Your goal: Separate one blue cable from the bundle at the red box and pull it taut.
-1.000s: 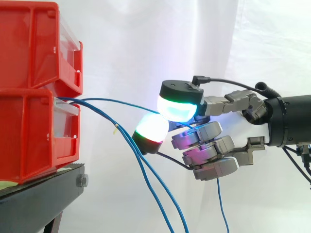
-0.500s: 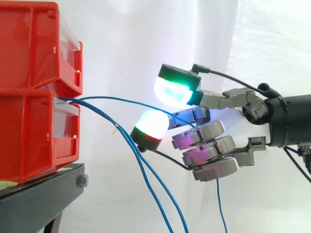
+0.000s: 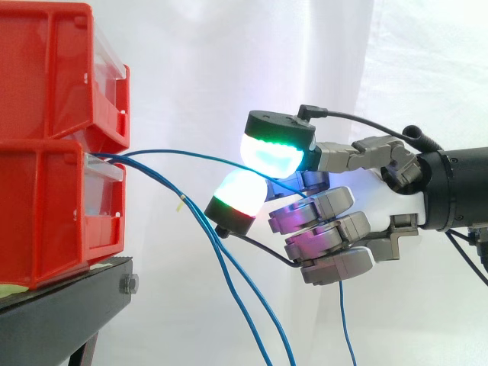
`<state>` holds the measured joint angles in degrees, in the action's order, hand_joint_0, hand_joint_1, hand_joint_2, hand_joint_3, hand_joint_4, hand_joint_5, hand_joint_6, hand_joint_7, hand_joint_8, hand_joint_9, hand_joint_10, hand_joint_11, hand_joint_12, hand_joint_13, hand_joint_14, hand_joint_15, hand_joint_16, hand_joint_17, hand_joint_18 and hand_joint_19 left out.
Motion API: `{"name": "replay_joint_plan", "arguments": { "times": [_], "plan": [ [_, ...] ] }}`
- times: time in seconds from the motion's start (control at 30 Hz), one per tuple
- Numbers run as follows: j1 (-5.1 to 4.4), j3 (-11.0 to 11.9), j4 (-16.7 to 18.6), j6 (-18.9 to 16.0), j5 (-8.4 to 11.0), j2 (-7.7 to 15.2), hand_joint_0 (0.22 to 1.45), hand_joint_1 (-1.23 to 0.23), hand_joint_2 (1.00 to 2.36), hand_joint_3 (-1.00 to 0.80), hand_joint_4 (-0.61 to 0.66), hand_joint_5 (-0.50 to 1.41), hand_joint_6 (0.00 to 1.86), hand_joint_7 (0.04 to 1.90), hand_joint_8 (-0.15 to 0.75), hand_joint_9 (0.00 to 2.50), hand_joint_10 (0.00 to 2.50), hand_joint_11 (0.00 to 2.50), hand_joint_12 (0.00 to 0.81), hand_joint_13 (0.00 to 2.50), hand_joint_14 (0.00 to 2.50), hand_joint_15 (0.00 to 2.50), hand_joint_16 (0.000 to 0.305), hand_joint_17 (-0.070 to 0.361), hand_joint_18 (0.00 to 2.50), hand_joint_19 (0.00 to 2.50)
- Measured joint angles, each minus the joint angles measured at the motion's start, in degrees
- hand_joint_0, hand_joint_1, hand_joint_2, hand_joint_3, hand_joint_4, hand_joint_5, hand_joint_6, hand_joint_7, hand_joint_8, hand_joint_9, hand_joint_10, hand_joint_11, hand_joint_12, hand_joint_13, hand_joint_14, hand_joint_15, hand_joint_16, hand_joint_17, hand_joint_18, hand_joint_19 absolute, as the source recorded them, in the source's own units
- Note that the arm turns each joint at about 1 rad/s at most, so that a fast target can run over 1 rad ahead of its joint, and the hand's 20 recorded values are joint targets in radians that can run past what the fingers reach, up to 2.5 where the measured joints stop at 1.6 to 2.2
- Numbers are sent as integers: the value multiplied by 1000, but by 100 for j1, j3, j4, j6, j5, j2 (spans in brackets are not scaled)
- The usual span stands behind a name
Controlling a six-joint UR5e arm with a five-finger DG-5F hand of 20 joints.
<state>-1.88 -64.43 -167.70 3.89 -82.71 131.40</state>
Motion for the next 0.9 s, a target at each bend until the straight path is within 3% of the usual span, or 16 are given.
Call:
{"name": "replay_joint_plan", "arguments": {
  "times": [0.3, 0.7, 0.9],
  "plan": [
    [-6, -1, -9, -42, 0, 0, 741, -821, 1013, -279, -42, -175, 966, 879, 271, 612, 2500, 1068, 350, 819, 2500, 1253, 43, 96, 1111, 1721],
    [-37, -33, -88, -235, -28, 0, 696, -819, 1019, -129, -78, -150, 959, 989, 265, 662, 2500, 1114, 342, 820, 2500, 1266, 41, 93, 1102, 1771],
    [-47, -35, -95, -373, -86, 0, 683, -817, 1015, -96, -57, -137, 954, 1016, 281, 683, 2500, 1066, 352, 845, 2500, 1221, 46, 103, 1100, 1631]
  ]
}}
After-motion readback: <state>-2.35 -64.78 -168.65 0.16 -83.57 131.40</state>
